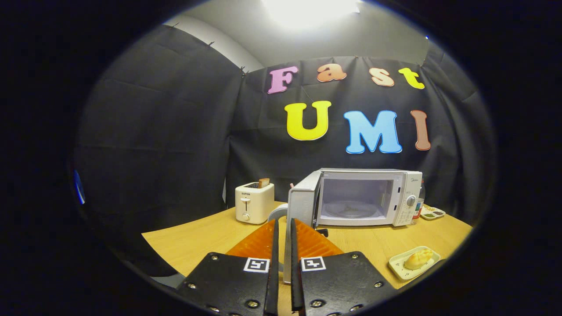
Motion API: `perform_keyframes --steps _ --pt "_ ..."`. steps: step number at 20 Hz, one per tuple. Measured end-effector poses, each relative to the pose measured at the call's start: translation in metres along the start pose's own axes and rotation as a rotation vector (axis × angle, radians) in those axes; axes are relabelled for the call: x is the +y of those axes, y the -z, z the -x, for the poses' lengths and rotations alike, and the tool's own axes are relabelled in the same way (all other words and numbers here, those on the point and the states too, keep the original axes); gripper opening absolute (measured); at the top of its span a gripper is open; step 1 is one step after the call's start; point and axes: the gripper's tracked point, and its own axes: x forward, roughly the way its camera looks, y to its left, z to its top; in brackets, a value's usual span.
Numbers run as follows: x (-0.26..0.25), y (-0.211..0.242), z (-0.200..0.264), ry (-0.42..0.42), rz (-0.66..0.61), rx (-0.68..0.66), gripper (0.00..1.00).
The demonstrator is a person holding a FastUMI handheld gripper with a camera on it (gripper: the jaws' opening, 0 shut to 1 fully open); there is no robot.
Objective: Open the microwave, put the food inside, and close the microwave door.
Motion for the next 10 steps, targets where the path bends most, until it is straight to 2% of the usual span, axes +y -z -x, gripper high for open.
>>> perform_keyframes --steps 1,2,4,5,6,7,8,10 --pt "0.0 0.0 0.003 -0.038 -0.003 -0.002 0.13" --pt "-0.001 0.001 0.006 -0.068 -0.009 -0.001 0.33" --pt "-0.02 0.006 0.015 -0.067 -0.004 0.01 0.55" --pt "-0.032 0.008 0.019 -0.056 0.006 0.012 0.62" --pt "-0.043 0.011 0.021 -0.043 0.019 0.013 0.76" --pt "-0.054 0.015 0.025 -0.028 0.035 0.015 0.81" --pt "-0.066 0.018 0.027 -0.011 0.049 0.021 0.91" --pt "-0.095 0.03 0.034 0.037 0.068 0.045 0.98"
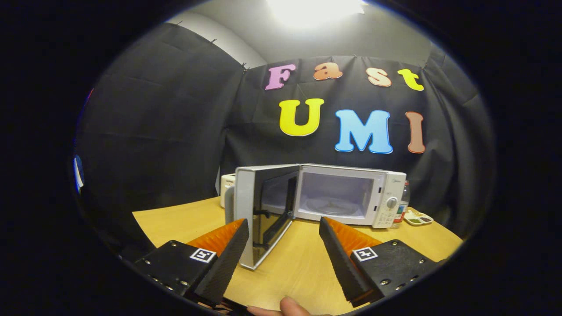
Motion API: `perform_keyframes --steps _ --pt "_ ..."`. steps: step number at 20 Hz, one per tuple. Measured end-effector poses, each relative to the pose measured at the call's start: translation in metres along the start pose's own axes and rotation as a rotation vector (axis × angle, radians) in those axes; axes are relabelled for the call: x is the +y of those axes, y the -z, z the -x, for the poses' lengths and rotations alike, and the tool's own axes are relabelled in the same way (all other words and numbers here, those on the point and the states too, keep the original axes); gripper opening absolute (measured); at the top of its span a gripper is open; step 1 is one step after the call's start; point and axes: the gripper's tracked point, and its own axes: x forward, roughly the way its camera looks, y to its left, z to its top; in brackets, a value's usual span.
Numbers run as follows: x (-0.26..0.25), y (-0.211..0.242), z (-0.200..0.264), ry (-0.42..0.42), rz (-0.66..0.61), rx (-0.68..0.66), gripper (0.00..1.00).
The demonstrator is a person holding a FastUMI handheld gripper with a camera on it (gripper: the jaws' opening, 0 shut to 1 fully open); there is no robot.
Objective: Open the microwave, put the food inside, and close the microwave door.
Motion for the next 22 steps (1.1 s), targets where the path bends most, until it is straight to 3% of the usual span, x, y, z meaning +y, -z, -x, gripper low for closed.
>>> perform_keyframes --steps 7,12,19,22 --pt "-0.092 0.021 0.015 0.146 -0.032 0.006 0.96" --pt "-0.153 0.066 0.022 0.226 -0.058 0.126 0.96" --pt "-0.203 0.15 0.02 0.269 -0.153 0.356 0.96" --pt "-0.195 0.171 0.008 0.211 -0.237 0.44 0.97"
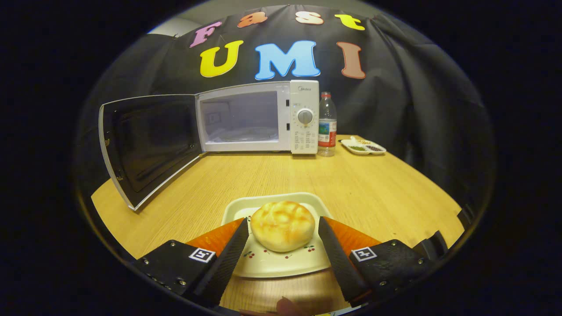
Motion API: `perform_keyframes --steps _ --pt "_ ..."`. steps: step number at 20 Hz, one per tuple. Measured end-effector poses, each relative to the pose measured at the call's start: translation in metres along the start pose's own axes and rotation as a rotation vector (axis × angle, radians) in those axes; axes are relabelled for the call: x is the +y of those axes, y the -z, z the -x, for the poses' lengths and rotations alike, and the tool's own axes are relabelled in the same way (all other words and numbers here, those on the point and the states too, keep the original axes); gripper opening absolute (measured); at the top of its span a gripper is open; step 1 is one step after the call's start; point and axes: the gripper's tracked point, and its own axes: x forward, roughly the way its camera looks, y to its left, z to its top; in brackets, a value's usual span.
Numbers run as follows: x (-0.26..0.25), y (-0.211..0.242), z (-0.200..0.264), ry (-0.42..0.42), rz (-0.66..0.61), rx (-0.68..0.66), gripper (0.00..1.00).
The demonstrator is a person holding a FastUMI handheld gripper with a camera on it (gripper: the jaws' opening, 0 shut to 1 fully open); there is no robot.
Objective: Open the microwave, put the food inside, and close the microwave door.
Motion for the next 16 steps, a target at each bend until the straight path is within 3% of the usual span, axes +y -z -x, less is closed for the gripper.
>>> perform_keyframes --steps 5,6,8,9,16 --pt "-0.003 -0.001 -0.016 -0.007 -0.057 0.067 0.96" --pt "-0.003 0.001 -0.016 -0.008 -0.069 0.069 0.87" --pt "0.003 -0.003 -0.014 -0.026 -0.077 0.062 0.85" --pt "0.005 -0.007 -0.013 -0.034 -0.076 0.051 0.77" --pt "0.049 -0.063 -0.018 -0.127 -0.066 -0.015 0.77"
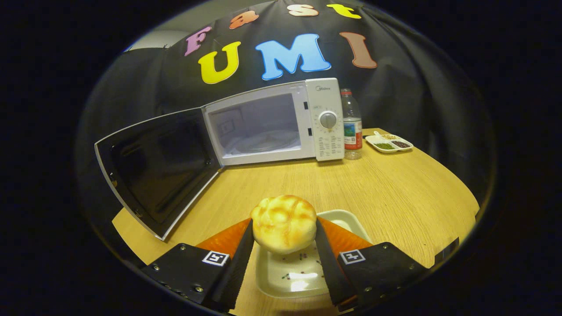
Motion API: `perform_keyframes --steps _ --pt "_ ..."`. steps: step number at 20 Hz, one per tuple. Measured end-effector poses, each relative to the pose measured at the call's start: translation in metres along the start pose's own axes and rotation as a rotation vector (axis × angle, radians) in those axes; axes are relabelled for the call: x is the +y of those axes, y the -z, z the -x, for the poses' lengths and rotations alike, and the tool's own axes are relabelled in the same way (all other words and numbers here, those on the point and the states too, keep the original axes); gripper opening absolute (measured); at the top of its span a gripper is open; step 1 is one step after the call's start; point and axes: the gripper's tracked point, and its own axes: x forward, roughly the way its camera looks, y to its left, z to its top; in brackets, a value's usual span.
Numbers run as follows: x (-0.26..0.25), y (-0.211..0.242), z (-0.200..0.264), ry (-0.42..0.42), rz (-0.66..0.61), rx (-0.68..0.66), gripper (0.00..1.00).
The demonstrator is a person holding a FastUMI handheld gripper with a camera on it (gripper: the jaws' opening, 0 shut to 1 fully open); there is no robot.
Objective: Open the microwave, put the food inside, and close the microwave door.
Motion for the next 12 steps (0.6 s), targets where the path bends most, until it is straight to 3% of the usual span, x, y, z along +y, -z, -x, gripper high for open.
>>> perform_keyframes --steps 4,8,12 --pt "0.036 -0.038 -0.026 -0.056 0.026 -0.016 0.77" --pt "0.056 -0.068 -0.059 -0.055 0.077 -0.051 0.77" --pt "0.078 -0.092 -0.095 -0.084 -0.016 -0.083 0.77"
